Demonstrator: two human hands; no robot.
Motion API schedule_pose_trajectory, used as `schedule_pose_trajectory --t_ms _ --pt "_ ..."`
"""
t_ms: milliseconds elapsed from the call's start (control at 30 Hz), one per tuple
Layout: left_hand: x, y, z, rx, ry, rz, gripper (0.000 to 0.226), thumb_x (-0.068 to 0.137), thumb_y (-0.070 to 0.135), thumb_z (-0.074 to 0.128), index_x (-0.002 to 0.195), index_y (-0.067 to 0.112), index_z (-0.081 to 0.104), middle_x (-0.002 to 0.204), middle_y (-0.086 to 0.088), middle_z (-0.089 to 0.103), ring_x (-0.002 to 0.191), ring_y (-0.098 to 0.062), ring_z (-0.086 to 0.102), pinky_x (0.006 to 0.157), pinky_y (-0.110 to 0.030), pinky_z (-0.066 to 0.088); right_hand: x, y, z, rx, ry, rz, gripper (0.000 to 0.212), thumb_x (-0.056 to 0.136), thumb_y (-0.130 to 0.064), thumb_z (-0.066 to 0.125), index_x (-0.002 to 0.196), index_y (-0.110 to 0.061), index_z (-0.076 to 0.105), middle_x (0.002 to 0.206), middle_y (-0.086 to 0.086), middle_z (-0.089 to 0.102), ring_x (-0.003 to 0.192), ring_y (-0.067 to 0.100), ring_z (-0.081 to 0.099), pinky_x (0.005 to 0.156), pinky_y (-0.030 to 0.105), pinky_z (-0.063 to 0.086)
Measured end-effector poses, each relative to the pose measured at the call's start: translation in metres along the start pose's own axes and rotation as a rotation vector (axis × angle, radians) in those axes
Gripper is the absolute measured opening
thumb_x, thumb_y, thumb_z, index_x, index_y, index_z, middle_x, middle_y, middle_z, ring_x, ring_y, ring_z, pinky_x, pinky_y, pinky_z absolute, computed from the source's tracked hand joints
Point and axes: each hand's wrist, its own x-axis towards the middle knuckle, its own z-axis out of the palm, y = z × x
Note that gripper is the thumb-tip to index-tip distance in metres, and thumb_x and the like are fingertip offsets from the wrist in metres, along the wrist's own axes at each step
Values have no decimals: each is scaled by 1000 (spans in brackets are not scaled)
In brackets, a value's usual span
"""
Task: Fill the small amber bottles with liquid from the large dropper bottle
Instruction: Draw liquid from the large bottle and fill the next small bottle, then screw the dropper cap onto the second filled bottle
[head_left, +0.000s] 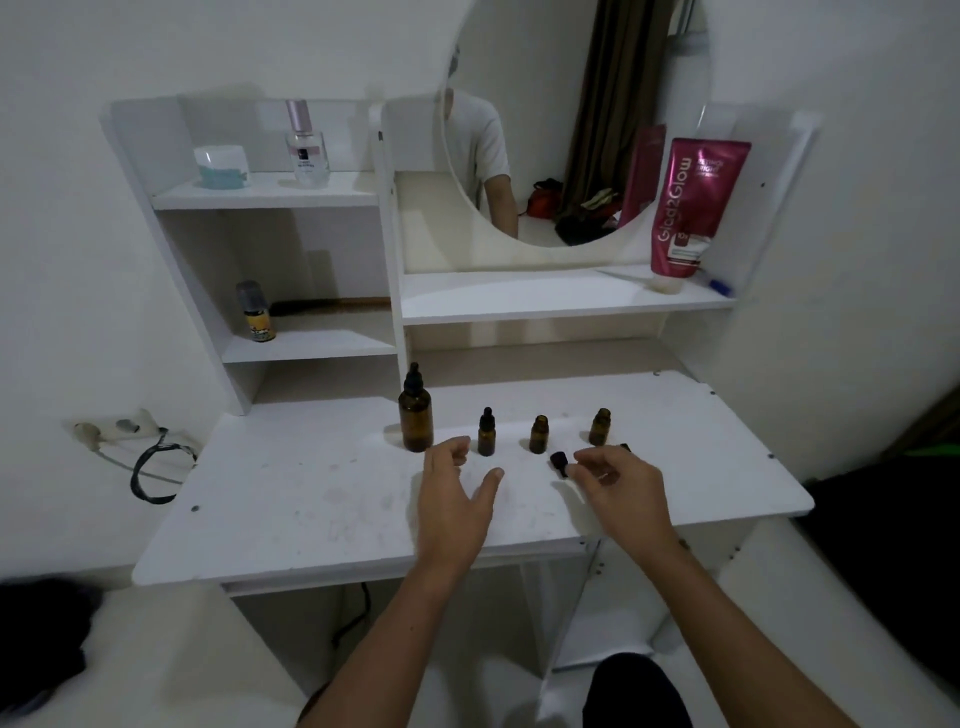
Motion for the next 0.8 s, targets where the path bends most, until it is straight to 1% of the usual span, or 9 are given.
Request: schedule_pose_trajectory --t_ms 67,100,133,233,300,400,500,700,800 --pt "0 6 13 -1 -86 24 51 87 35 79 130 26 52 126 12 59 116 -5 58 93 -11 45 -4 6 9 -46 14 -11 27 85 -28 85 107 -14 79 100 -3 75 88 4 70 90 26 60" --pt "0 9 20 6 -125 39 51 88 35 78 131 26 53 127 11 60 117 -5 58 94 -11 46 -5 8 13 -82 26 -28 29 85 -32 85 107 -14 78 102 -3 74 90 8 70 90 31 61" --pt "1 11 27 13 -158 53 52 88 35 78 133 24 53 128 10 60 118 -5 58 97 -15 48 -5 8 16 -122 38 -45 32 85 -36 84 107 -14 78 103 -3 72 90 10 69 88 32 60" --pt "5 17 42 35 -212 64 51 91 36 74 136 22 54 134 6 62 122 -8 58 105 -30 51 -6 9 24 -222 52 -69 37 85 -45 82 107 -16 76 106 -4 69 96 11 64 84 23 51" --pt "10 19 48 32 -219 64 49 93 34 72 137 20 55 135 4 62 122 -9 58 106 -31 50 -6 11 27 -256 65 -83 34 86 -44 81 105 -17 76 106 -4 69 100 12 62 84 20 45" --pt "17 18 53 14 -212 55 46 95 29 71 137 16 57 133 0 64 120 -10 60 104 -30 50 -4 16 28 -273 85 -85 23 90 -37 79 100 -17 77 102 -4 70 101 13 64 84 18 42" --pt "23 17 57 18 -205 45 45 96 28 69 137 15 57 132 1 65 119 -10 61 104 -30 51 -6 16 27 -260 113 -103 18 90 -32 80 98 -16 78 98 -3 72 97 13 64 85 18 44" --pt "29 18 66 32 -198 74 40 96 26 69 134 18 59 125 6 67 113 -5 62 102 -29 52 -14 17 13 -118 169 -112 12 88 -21 82 98 -17 78 92 -6 73 84 8 69 82 27 58" --pt "33 19 68 45 -184 66 42 95 26 70 135 18 60 126 5 67 112 -6 62 101 -29 53 -20 19 1 2 189 -63 16 86 -13 84 100 -17 78 93 -7 75 80 5 71 79 18 59"
